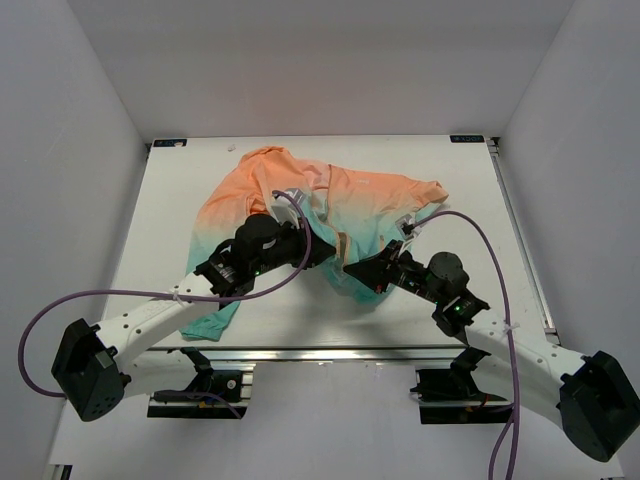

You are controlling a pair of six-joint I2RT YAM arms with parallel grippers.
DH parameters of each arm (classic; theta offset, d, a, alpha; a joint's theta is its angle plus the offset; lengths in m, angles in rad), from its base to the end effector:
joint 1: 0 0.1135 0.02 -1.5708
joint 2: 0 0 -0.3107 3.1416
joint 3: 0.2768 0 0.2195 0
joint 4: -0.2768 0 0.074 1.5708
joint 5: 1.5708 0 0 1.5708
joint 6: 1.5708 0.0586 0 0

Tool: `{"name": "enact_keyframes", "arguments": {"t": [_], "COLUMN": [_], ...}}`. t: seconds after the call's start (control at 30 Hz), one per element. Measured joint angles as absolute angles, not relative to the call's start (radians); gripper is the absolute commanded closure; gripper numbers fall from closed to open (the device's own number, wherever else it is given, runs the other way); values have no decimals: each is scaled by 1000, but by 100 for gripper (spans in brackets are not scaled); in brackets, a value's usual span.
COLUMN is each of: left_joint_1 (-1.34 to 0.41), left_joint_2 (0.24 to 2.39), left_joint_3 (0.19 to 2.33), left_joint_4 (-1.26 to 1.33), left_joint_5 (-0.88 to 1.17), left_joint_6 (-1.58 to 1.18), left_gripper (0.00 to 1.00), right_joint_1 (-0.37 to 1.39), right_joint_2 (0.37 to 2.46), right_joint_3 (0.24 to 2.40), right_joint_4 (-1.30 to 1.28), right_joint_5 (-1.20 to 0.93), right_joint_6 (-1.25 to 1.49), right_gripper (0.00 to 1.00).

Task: Zip up the jacket

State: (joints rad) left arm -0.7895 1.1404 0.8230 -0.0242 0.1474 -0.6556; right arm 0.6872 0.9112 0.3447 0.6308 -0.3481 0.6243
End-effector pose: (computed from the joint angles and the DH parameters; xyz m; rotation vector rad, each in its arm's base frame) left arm 0.1587 -0.1722 0.3427 0.2460 2.0575 -1.0804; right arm 0.1178 0.1225 0.3046 -0.3570 1.6208 1.2881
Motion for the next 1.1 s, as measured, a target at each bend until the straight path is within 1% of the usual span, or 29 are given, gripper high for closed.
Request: {"name": "enact_keyframes", "arguments": {"t": [0.3,1.1], "left_joint_1": [-789,-789], "left_joint_2": [1135,1135], "left_joint_3": [793,791], "left_joint_4": [25,38], "left_joint_5": [171,200], "left_joint_6": [-678,-693], "left_gripper": [100,100], "right_joint_1": [684,673], "right_joint_2": [928,945], "right_joint_3": [311,294], "right_joint_4": [714,794], "right_joint_5": [-373,-360], "right_joint_6": [627,650], "right_gripper": [100,100]}}
